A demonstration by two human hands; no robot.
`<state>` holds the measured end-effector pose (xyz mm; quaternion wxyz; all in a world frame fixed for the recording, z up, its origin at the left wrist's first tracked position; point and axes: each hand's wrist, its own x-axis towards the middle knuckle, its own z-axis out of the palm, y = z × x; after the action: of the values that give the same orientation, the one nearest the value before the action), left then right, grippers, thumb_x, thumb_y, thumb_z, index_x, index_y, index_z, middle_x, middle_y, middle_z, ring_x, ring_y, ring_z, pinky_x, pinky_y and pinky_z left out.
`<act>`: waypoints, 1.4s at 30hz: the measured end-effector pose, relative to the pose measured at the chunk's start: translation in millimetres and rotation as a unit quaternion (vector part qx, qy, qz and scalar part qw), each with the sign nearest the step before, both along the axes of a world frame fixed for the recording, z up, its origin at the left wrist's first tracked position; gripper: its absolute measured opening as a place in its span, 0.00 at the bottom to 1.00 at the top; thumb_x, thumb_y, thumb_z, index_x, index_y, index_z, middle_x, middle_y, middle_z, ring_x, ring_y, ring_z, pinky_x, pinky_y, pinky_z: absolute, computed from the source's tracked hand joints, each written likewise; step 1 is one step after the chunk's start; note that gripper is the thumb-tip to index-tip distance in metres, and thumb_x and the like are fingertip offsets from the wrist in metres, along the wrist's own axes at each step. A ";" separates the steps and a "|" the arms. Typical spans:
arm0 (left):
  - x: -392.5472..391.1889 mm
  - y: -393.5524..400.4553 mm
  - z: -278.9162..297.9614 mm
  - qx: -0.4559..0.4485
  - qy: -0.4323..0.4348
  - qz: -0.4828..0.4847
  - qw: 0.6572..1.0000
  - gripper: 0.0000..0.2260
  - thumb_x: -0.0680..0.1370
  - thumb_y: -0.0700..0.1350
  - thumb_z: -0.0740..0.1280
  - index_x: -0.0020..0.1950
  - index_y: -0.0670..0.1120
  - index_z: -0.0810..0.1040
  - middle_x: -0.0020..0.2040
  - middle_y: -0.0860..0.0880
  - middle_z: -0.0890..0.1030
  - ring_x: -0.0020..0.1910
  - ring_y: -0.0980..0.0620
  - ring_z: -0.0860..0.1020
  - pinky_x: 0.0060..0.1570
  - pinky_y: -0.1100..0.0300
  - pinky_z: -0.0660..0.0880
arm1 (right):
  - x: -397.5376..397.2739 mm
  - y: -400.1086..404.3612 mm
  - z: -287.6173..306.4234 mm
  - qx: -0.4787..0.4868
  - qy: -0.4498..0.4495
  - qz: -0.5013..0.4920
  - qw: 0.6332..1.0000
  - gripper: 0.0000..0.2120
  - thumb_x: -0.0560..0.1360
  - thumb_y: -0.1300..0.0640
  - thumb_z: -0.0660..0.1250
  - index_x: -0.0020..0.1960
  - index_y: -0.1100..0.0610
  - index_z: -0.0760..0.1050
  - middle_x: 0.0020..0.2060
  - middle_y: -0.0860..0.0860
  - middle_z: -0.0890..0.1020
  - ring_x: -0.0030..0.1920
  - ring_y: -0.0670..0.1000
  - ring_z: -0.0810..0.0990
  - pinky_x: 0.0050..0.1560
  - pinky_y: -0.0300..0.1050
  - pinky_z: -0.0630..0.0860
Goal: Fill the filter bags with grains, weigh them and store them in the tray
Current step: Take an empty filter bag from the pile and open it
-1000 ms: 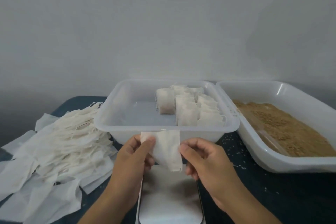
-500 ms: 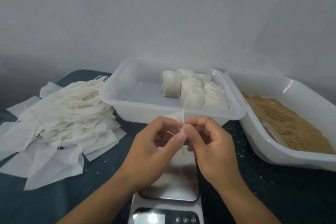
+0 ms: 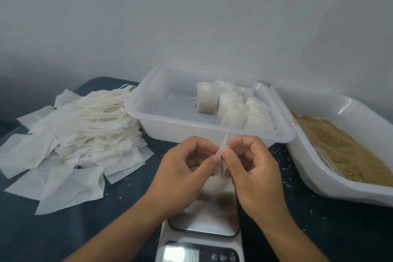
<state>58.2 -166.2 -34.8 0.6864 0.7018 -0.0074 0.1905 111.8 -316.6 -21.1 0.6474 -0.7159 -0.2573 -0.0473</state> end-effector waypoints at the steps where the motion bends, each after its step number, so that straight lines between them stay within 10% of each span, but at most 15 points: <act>1: 0.7 0.1 0.3 -0.004 0.002 0.004 1.000 0.02 0.77 0.47 0.72 0.49 0.53 0.84 0.45 0.49 0.87 0.45 0.50 0.86 0.44 0.60 0.81 | 0.1 0.1 -0.6 0.001 0.001 -0.003 1.000 0.04 0.79 0.61 0.71 0.50 0.54 0.79 0.40 0.50 0.85 0.35 0.47 0.82 0.37 0.36 0.78; 11: 6.0 3.8 -4.2 -0.010 0.011 0.118 0.993 0.05 0.73 0.48 0.70 0.45 0.58 0.79 0.39 0.52 0.85 0.35 0.52 0.84 0.39 0.61 0.80 | 1.9 -2.8 -1.4 -0.050 -0.042 -0.026 0.998 0.10 0.78 0.58 0.72 0.51 0.43 0.79 0.41 0.47 0.85 0.40 0.51 0.84 0.42 0.44 0.81; 22: -2.0 5.1 1.9 0.251 -0.060 0.221 0.941 0.09 0.73 0.53 0.69 0.50 0.60 0.71 0.45 0.64 0.81 0.41 0.60 0.82 0.40 0.69 0.75 | 11.9 -14.5 4.3 -0.241 -0.432 -0.002 0.869 0.11 0.75 0.62 0.73 0.57 0.55 0.81 0.56 0.44 0.84 0.39 0.38 0.77 0.39 0.32 0.77; 30: -7.7 1.0 5.5 0.209 -0.078 0.153 0.963 0.09 0.74 0.49 0.70 0.51 0.59 0.75 0.41 0.60 0.83 0.40 0.56 0.83 0.40 0.71 0.75 | 18.4 -15.1 5.0 -0.308 -0.410 0.007 0.858 0.07 0.78 0.55 0.68 0.51 0.55 0.85 0.43 0.49 0.82 0.33 0.48 0.77 0.29 0.49 0.78; 35: -14.1 8.8 10.7 0.184 -0.050 0.010 0.982 0.21 0.75 0.57 0.73 0.66 0.61 0.73 0.63 0.58 0.79 0.67 0.54 0.77 0.62 0.66 0.72 | 11.6 -19.9 11.3 -0.239 -0.327 0.039 0.913 0.08 0.79 0.51 0.69 0.45 0.54 0.82 0.46 0.42 0.76 0.33 0.38 0.70 0.35 0.32 0.69; 42: -11.1 15.6 15.4 0.087 0.057 -0.183 0.978 0.28 0.74 0.51 0.74 0.73 0.53 0.71 0.69 0.54 0.78 0.71 0.55 0.75 0.69 0.56 0.73 | 5.2 -25.9 16.8 -0.187 -0.198 0.085 0.959 0.13 0.80 0.48 0.65 0.47 0.58 0.79 0.28 0.50 0.75 0.25 0.51 0.73 0.28 0.48 0.70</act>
<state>47.1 -150.6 -19.4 0.6451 0.7555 -0.1127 0.0201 117.0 -342.5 -4.3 0.4397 -0.7761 -0.4441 -0.0842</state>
